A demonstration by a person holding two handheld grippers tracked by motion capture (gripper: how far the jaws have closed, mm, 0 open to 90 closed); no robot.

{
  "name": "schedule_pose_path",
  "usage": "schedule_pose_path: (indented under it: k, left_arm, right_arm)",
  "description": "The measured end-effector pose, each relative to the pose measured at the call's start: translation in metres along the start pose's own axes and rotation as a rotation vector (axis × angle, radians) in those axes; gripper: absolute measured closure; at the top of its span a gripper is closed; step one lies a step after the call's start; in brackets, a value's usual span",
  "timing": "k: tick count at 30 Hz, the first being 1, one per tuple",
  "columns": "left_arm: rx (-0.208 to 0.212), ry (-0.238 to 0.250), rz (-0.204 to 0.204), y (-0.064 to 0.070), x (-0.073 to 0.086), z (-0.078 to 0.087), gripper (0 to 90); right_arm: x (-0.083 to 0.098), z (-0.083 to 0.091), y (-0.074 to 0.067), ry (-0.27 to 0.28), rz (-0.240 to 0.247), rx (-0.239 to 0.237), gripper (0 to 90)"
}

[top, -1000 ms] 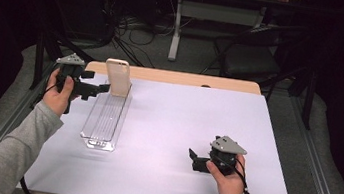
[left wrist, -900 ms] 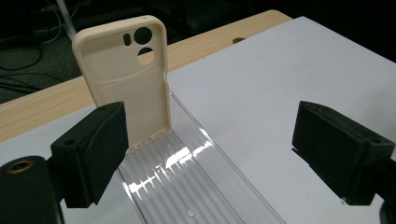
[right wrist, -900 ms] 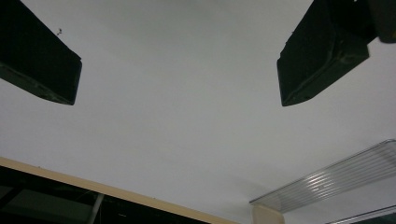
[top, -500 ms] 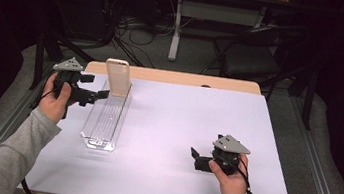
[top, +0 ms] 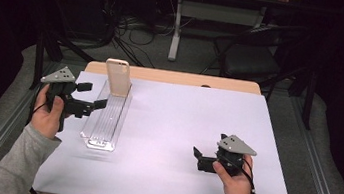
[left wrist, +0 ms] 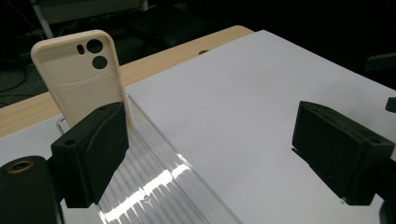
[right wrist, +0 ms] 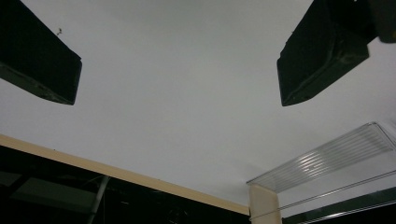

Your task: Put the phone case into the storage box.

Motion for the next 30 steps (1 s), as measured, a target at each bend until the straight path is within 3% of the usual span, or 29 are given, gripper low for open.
schedule_pose_path:
  k: [9, 17, 30]
  left_arm:
    - [0.034, 0.018, 0.020, 0.017, 0.010, 0.016, 11.1]
    - [0.016, 0.018, 0.015, 0.023, 0.027, 0.028, 11.1]
    - [0.013, 0.011, 0.038, 0.024, 0.063, 0.019, 11.2]
  right_arm:
    - [-0.002, 0.005, -0.003, -0.011, 0.000, -0.015, 0.0]
    - [-0.002, 0.014, -0.001, -0.009, -0.011, -0.008, 0.0]
    - [0.008, 0.027, 0.002, -0.018, -0.023, -0.001, 0.0]
Point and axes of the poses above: each handheld gripper's, and its own axes: z roughly backward along the jaws, x roughly out of its underside, y roughly to its right, the point moved 9 cm from there along -z, roughly forward along the jaws, and after that the axes turned 14 degrees about -x, right-handed, at the moved point
